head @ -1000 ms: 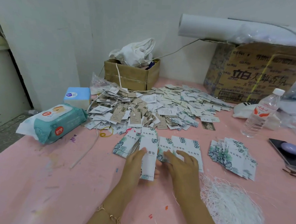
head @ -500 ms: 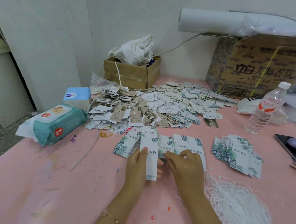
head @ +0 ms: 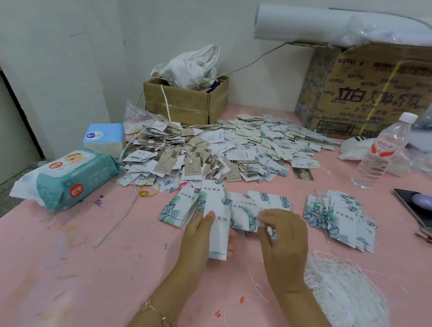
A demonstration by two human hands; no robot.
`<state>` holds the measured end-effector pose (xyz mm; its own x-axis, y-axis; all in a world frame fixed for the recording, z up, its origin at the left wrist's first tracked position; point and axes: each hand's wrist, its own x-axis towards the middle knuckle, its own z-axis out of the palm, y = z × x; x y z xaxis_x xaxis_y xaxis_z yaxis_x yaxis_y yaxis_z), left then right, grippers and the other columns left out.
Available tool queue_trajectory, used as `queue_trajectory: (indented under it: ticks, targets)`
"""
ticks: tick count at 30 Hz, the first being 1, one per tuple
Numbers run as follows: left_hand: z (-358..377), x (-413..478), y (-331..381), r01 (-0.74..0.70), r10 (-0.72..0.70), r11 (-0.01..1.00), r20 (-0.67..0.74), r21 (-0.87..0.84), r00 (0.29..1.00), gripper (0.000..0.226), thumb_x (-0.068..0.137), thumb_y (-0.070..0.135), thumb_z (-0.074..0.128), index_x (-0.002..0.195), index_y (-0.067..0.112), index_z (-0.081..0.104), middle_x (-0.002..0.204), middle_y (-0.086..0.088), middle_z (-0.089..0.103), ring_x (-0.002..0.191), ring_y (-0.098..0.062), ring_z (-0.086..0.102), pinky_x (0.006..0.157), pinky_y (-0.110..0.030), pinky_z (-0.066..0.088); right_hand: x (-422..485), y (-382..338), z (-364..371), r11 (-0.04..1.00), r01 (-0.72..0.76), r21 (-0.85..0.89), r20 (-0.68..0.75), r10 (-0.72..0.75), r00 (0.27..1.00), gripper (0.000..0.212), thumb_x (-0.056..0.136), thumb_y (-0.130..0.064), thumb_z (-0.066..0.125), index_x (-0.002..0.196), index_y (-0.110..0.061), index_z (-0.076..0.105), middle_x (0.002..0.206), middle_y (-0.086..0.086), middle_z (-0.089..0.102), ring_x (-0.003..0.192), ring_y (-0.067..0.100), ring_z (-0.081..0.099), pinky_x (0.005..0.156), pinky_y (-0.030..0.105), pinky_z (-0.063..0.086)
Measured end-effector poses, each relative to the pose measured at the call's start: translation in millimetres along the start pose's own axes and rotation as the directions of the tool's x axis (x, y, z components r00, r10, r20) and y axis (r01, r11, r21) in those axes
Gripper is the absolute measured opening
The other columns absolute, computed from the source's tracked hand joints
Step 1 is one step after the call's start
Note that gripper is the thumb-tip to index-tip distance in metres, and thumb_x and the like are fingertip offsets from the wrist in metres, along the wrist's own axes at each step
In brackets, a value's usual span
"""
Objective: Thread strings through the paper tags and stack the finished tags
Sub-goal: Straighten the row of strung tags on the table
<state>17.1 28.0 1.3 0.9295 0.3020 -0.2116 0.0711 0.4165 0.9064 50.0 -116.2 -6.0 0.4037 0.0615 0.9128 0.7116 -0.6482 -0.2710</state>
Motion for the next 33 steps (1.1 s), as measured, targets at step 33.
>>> queue_trajectory:
  ticks: [33]
  targets:
    - [-8, -16, -18, -0.177, 0.076, 0.955, 0.382, 0.237, 0.921, 0.023, 0.1, 0.012, 0.052, 0.121, 0.018, 0.054, 0.105, -0.005, 0.075, 0.084, -0.028, 0.073, 0.07, -0.033, 0.06, -15, 26, -67, 0.854, -0.509, -0.108, 0.807, 0.375, 0.457, 0.03, 0.062, -0.035, 0.086, 0.082, -0.039, 0.064, 0.082, -0.021, 0.057, 0.066, -0.002, 0.05, 0.061, 0.013, 0.041]
